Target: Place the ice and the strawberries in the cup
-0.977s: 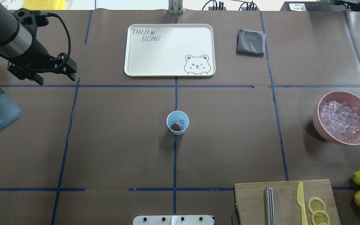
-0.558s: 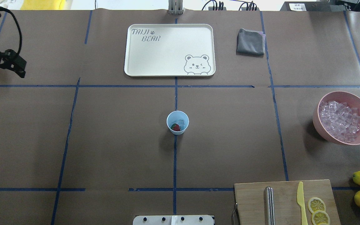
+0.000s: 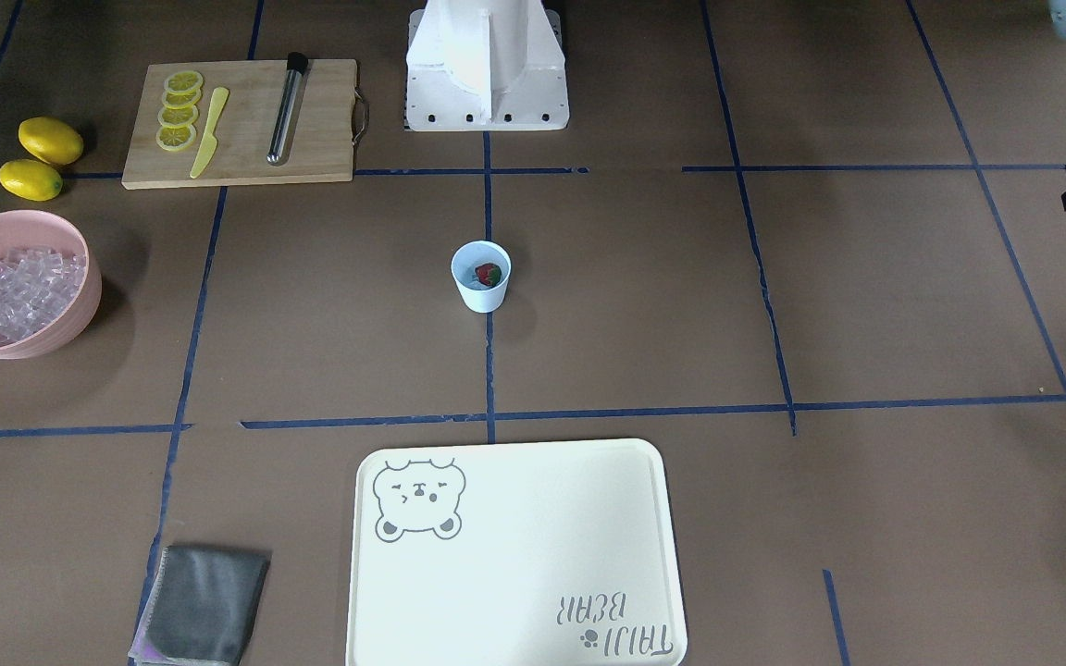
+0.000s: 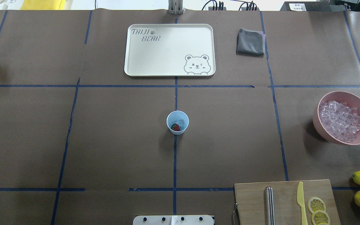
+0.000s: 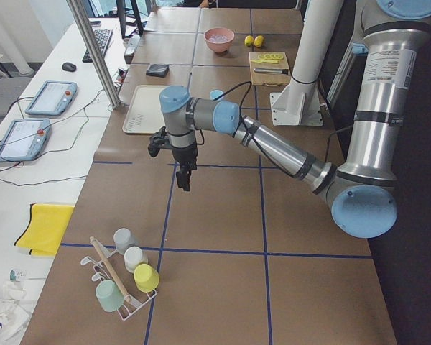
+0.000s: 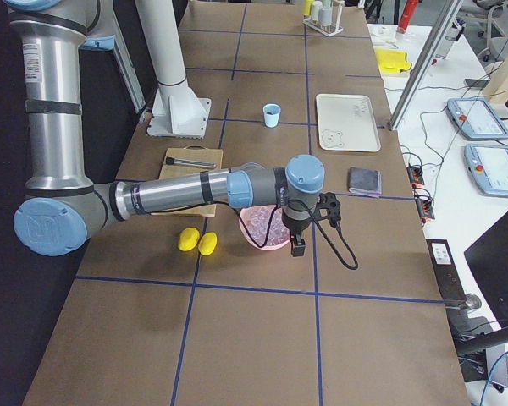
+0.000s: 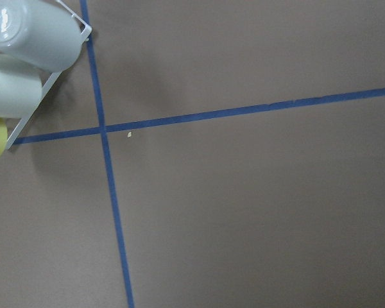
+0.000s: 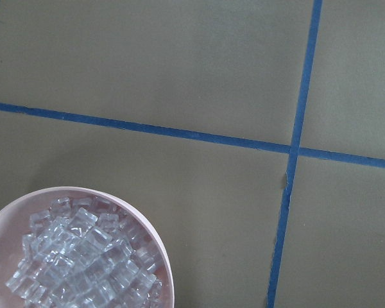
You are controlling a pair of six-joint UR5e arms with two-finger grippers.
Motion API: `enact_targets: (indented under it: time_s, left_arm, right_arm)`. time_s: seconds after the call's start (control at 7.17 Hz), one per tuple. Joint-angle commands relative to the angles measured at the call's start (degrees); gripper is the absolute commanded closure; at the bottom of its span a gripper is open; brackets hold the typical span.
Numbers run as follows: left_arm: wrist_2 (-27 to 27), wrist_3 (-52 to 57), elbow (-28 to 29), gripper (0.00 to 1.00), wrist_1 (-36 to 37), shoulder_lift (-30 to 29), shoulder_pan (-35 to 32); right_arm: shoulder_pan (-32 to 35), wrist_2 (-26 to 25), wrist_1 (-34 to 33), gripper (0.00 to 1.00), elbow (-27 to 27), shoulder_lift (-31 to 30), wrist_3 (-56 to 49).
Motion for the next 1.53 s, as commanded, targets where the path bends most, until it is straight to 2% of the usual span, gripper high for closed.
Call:
enact_targets:
  time_s: [0.0,0.28,0.56,1.12,1.4]
  left_arm:
    - [-2.23,14.83,7.15,0.0,-0.08,2.52,-7.91]
    - [-2.41,18.84,14.52,0.0,-1.57,2.8,-8.82]
    - [-2.49,16.76,18.75,0.0,-5.69,1.92,-8.74]
    - [-2.49,12.0,24.64,0.0,-15.8,1.83,-8.56]
    - [-2.49,11.04,25.1,0.0,-17.49,1.92,-8.65]
  right_arm:
    - [1.34,0.62,0.0,0.01,-1.7,-0.11,-0.66]
    - [2.82,0.62,0.09,0.01,-3.8,-0.2,-3.28]
    - [4.59,0.63,0.09,0.01,-4.96,-0.11,-5.15]
    - [5.82,0.62,0.09,0.01,-5.05,-0.29,-5.24]
    - [5.91,0.54,0.18,0.01,-5.66,-0.29,-5.33]
